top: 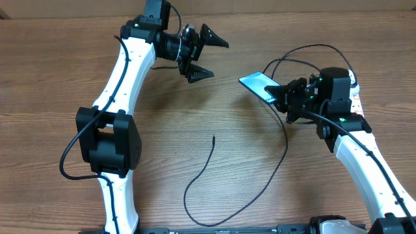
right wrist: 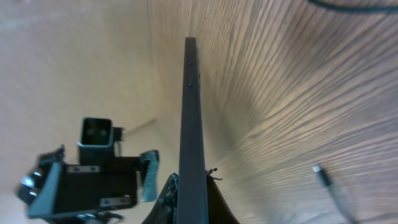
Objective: Plug charger to phone and switch on socket
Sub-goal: 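Move the left gripper back and grasp the phone's other end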
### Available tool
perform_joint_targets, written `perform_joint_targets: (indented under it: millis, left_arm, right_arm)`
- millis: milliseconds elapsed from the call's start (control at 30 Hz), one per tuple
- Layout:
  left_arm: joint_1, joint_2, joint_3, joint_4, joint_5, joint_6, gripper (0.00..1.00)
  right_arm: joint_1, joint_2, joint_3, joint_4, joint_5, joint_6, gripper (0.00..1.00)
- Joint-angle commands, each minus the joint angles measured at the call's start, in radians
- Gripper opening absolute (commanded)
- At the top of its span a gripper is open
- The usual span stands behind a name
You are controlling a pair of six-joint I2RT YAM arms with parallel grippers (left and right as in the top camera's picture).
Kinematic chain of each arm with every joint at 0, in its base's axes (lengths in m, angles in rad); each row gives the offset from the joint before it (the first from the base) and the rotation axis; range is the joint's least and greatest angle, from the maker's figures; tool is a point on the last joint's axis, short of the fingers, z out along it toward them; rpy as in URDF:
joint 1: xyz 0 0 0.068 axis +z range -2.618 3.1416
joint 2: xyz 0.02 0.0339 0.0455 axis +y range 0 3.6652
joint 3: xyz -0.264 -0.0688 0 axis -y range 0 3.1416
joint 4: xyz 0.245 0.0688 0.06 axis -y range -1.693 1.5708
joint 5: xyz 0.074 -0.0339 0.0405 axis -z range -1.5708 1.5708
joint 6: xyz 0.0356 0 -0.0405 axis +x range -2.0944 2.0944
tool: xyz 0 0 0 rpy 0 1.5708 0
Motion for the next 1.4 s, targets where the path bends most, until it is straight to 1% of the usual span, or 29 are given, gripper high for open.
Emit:
perform_joint_targets:
  millis: [0, 100, 200, 333, 433, 600, 767, 900, 1067, 1367]
  left_arm:
    - [-0.021, -0.001, 0.024, 0.043, -0.004, -0.113, 1.0]
    - [-0.039, -0.001, 0.024, 0.078, -0.029, -0.175, 1.0]
    - [-0.061, -0.001, 0.024, 0.108, -0.048, -0.229, 1.0]
    - [-0.09, -0.001, 0.024, 0.112, -0.107, -0.32, 0.99]
    - [-0.103, -0.001, 0.024, 0.133, -0.125, -0.376, 1.0]
    - [-0.117, -0.001, 0.024, 0.214, -0.128, -0.43, 1.0]
    - [-0.138, -0.001, 0.024, 0.22, -0.17, -0.494, 0.99]
    - [-0.157, -0.001, 0.024, 0.224, -0.207, -0.532, 1.0]
    - [-0.186, -0.001, 0.024, 0.223, -0.27, -0.544, 0.99]
    - [-0.204, -0.001, 0.024, 0.223, -0.274, -0.543, 0.99]
  right_arm:
    - [-0.003, -0.006, 0.019, 0.02, -0.026, 0.235, 0.04]
    - [-0.003, -0.006, 0.019, 0.048, -0.025, 0.298, 0.04]
    - [-0.003, -0.006, 0.019, 0.126, -0.025, 0.298, 0.04]
    - [-0.003, -0.006, 0.019, 0.218, -0.025, 0.312, 0.04]
    - [-0.003, -0.006, 0.019, 0.224, -0.025, 0.364, 0.04]
    - [-0.002, -0.006, 0.019, 0.224, -0.027, 0.404, 0.04]
    - [0.014, -0.006, 0.019, 0.263, -0.034, 0.479, 0.04]
    - [0.027, -0.006, 0.019, 0.33, -0.034, 0.485, 0.04]
    - [0.034, -0.006, 0.019, 0.333, -0.037, 0.504, 0.04]
    - [0.046, -0.006, 0.019, 0.333, -0.061, 0.504, 0.04]
